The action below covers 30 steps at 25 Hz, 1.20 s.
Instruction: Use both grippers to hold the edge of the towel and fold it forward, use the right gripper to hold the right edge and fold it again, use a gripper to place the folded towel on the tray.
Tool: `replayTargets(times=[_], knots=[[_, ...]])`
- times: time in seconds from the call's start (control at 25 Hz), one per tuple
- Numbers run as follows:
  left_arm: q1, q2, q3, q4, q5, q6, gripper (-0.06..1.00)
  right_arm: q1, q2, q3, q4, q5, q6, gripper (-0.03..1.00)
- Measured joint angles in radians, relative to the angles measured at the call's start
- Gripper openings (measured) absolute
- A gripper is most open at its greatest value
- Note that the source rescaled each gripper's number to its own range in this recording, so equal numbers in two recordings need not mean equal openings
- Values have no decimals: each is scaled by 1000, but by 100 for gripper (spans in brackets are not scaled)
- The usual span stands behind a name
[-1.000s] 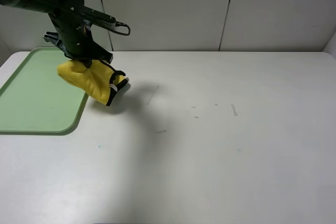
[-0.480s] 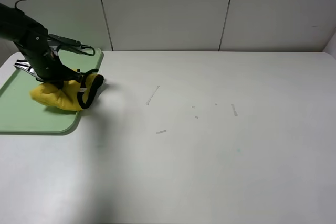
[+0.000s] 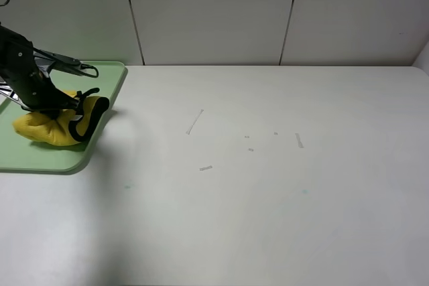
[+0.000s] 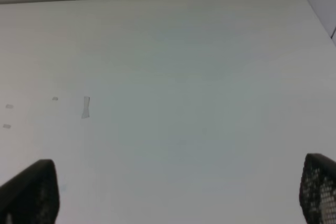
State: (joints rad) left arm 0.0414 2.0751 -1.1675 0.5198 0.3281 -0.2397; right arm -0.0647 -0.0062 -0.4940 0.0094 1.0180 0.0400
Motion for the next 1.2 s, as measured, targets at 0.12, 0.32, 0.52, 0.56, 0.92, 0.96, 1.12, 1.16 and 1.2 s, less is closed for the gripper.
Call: replayTargets(times=[0.12, 0.32, 0.52, 0.56, 0.92, 0.96, 1.12, 1.16, 1.2], knots=[[4, 0, 0, 1, -5, 0, 22, 0, 0, 0, 0, 0, 0, 100], [17, -10, 0, 20, -46, 6, 85, 0, 0, 0, 0, 0, 0, 100], [17, -16, 3, 14, -81, 9, 98, 0, 0, 0, 0, 0, 0, 100], [17, -18, 3, 12, -81, 9, 99, 0, 0, 0, 0, 0, 0, 100], [11, -92, 5, 8, -68, 9, 100, 0, 0, 0, 0, 0, 0, 100], [11, -114, 5, 8, -58, 9, 100, 0, 0, 0, 0, 0, 0, 100], [2, -216, 5, 8, 1, 9, 100, 0, 0, 0, 0, 0, 0, 100], [-3, -241, 5, 8, 20, 9, 100, 0, 0, 0, 0, 0, 0, 100], [-10, -270, 5, 8, 47, 9, 100, 0, 0, 0, 0, 0, 0, 100]])
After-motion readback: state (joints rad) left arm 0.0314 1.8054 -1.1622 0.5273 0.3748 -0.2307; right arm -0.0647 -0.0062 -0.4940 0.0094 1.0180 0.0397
